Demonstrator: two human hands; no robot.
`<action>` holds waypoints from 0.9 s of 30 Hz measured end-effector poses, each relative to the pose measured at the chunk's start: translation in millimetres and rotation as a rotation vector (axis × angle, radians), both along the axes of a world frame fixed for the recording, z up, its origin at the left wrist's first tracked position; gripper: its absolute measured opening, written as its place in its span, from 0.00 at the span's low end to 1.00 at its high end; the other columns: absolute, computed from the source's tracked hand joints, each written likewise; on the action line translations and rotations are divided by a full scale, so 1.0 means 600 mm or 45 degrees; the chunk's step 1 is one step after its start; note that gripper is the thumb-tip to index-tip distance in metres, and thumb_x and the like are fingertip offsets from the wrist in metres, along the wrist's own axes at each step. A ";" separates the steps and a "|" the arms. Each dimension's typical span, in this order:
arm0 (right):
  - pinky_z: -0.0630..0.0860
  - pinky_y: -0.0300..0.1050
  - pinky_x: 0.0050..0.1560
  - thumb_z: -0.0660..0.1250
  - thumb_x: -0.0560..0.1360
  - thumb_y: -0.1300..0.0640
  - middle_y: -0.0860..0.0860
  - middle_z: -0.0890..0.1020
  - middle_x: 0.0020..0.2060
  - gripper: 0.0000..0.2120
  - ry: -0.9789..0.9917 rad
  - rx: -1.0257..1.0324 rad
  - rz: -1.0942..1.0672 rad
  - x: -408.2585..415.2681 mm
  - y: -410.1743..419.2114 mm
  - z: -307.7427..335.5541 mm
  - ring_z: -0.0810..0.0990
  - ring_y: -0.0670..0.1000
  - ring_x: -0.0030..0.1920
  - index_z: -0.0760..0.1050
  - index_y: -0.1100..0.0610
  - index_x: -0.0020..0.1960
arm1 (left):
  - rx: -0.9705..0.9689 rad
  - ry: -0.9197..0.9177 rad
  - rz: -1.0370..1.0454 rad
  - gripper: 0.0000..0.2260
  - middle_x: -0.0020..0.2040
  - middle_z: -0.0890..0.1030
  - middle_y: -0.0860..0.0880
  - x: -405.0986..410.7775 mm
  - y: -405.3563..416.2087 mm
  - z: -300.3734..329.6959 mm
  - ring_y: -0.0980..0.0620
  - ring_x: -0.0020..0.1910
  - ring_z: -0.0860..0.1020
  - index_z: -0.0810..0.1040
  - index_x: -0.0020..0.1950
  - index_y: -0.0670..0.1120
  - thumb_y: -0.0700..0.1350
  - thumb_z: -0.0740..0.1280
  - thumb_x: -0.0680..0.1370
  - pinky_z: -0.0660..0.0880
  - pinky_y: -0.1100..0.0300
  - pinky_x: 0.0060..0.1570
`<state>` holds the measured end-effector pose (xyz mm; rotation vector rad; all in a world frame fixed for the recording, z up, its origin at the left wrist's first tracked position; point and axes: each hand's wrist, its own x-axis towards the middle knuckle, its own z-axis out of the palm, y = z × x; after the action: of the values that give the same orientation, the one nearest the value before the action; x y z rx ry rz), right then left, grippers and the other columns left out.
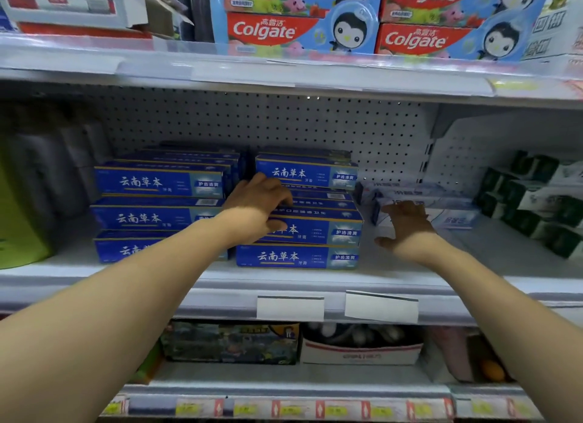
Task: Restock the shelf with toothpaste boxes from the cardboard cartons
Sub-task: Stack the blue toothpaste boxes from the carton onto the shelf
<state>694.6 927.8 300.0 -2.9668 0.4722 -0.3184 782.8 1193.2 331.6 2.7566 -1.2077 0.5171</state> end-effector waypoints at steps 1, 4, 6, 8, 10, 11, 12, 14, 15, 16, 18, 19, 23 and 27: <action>0.63 0.50 0.67 0.69 0.72 0.47 0.58 0.63 0.68 0.32 -0.001 -0.001 -0.005 -0.002 0.005 -0.001 0.58 0.60 0.70 0.62 0.57 0.71 | -0.010 -0.004 0.012 0.21 0.64 0.70 0.52 0.001 0.001 -0.001 0.50 0.63 0.63 0.68 0.67 0.51 0.53 0.68 0.75 0.63 0.57 0.57; 0.64 0.49 0.66 0.69 0.72 0.48 0.59 0.63 0.67 0.32 -0.001 -0.027 -0.005 -0.014 0.020 -0.001 0.60 0.60 0.68 0.61 0.57 0.71 | -0.029 0.018 0.050 0.25 0.66 0.68 0.51 -0.002 0.012 -0.005 0.50 0.64 0.63 0.66 0.68 0.51 0.53 0.69 0.74 0.64 0.55 0.60; 0.64 0.50 0.65 0.69 0.72 0.49 0.59 0.63 0.67 0.33 -0.020 -0.031 0.001 -0.027 0.031 0.001 0.60 0.60 0.68 0.61 0.57 0.71 | -0.008 0.014 0.064 0.27 0.67 0.67 0.50 -0.006 0.025 -0.010 0.48 0.65 0.63 0.64 0.70 0.50 0.52 0.69 0.74 0.64 0.54 0.62; 0.65 0.51 0.65 0.69 0.72 0.50 0.59 0.63 0.66 0.33 -0.035 -0.025 0.010 -0.045 0.043 0.006 0.60 0.60 0.68 0.61 0.57 0.71 | 0.003 -0.014 0.073 0.29 0.68 0.66 0.48 -0.013 0.042 -0.011 0.47 0.66 0.62 0.63 0.71 0.50 0.51 0.70 0.73 0.65 0.53 0.63; 0.65 0.54 0.66 0.69 0.72 0.49 0.59 0.62 0.67 0.34 -0.033 -0.024 0.011 -0.066 0.059 0.012 0.58 0.61 0.68 0.59 0.57 0.72 | 0.015 -0.045 0.084 0.29 0.69 0.65 0.48 -0.022 0.060 -0.009 0.47 0.67 0.62 0.63 0.71 0.49 0.50 0.71 0.73 0.65 0.52 0.63; 0.64 0.54 0.66 0.69 0.72 0.48 0.59 0.62 0.67 0.34 -0.033 -0.026 0.009 -0.075 0.069 0.015 0.58 0.61 0.68 0.59 0.57 0.72 | 0.017 -0.052 0.093 0.29 0.69 0.65 0.48 -0.027 0.069 -0.007 0.47 0.66 0.63 0.63 0.71 0.49 0.50 0.71 0.73 0.65 0.52 0.63; 0.63 0.54 0.66 0.69 0.72 0.46 0.59 0.62 0.67 0.35 -0.035 -0.034 0.006 -0.084 0.080 0.018 0.58 0.61 0.68 0.59 0.58 0.72 | 0.012 -0.052 0.105 0.29 0.69 0.65 0.48 -0.033 0.079 -0.005 0.47 0.66 0.63 0.63 0.72 0.50 0.50 0.71 0.73 0.65 0.51 0.63; 0.63 0.52 0.65 0.69 0.72 0.46 0.60 0.64 0.65 0.33 -0.058 -0.062 0.012 -0.101 0.106 0.024 0.60 0.61 0.66 0.60 0.59 0.70 | 0.005 -0.054 0.132 0.29 0.69 0.65 0.48 -0.046 0.100 -0.001 0.46 0.68 0.61 0.63 0.72 0.50 0.50 0.71 0.74 0.64 0.50 0.64; 0.64 0.52 0.64 0.69 0.72 0.46 0.59 0.64 0.64 0.32 -0.076 -0.073 0.033 -0.108 0.121 0.026 0.60 0.60 0.65 0.61 0.59 0.69 | 0.016 -0.064 0.143 0.29 0.70 0.65 0.48 -0.052 0.111 0.001 0.46 0.69 0.61 0.63 0.72 0.50 0.50 0.70 0.74 0.64 0.49 0.64; 0.64 0.52 0.64 0.69 0.72 0.47 0.58 0.64 0.63 0.32 -0.091 -0.078 0.063 -0.115 0.138 0.028 0.60 0.59 0.64 0.61 0.58 0.69 | 0.027 -0.075 0.154 0.29 0.70 0.65 0.47 -0.060 0.124 0.003 0.45 0.69 0.61 0.62 0.72 0.51 0.51 0.70 0.74 0.63 0.49 0.64; 0.63 0.51 0.65 0.70 0.72 0.48 0.57 0.64 0.64 0.34 -0.112 -0.077 0.137 -0.126 0.176 0.029 0.59 0.58 0.65 0.59 0.57 0.71 | 0.043 -0.091 0.177 0.28 0.69 0.65 0.47 -0.075 0.154 0.007 0.45 0.68 0.61 0.62 0.71 0.51 0.51 0.69 0.74 0.63 0.49 0.64; 0.62 0.50 0.65 0.70 0.72 0.49 0.56 0.63 0.65 0.35 -0.119 -0.076 0.174 -0.130 0.197 0.029 0.59 0.58 0.66 0.59 0.57 0.72 | 0.055 -0.104 0.186 0.28 0.68 0.65 0.47 -0.082 0.171 0.007 0.45 0.68 0.62 0.62 0.71 0.51 0.51 0.69 0.74 0.63 0.49 0.63; 0.62 0.51 0.67 0.69 0.72 0.48 0.55 0.62 0.67 0.36 -0.065 -0.081 0.305 -0.137 0.289 0.024 0.58 0.57 0.68 0.56 0.56 0.74 | 0.113 -0.118 0.240 0.27 0.67 0.65 0.48 -0.111 0.256 -0.005 0.45 0.65 0.62 0.63 0.71 0.50 0.51 0.68 0.75 0.64 0.51 0.61; 0.63 0.51 0.66 0.69 0.73 0.48 0.55 0.61 0.67 0.36 -0.017 -0.071 0.432 -0.135 0.387 0.006 0.59 0.57 0.67 0.56 0.55 0.74 | 0.154 -0.052 0.342 0.27 0.66 0.65 0.48 -0.145 0.353 -0.038 0.45 0.65 0.62 0.62 0.70 0.51 0.52 0.68 0.74 0.64 0.51 0.61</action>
<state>613.8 1160.0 303.5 -3.0229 -0.0457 -0.3177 695.8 1405.2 309.1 3.0467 -0.9068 0.5416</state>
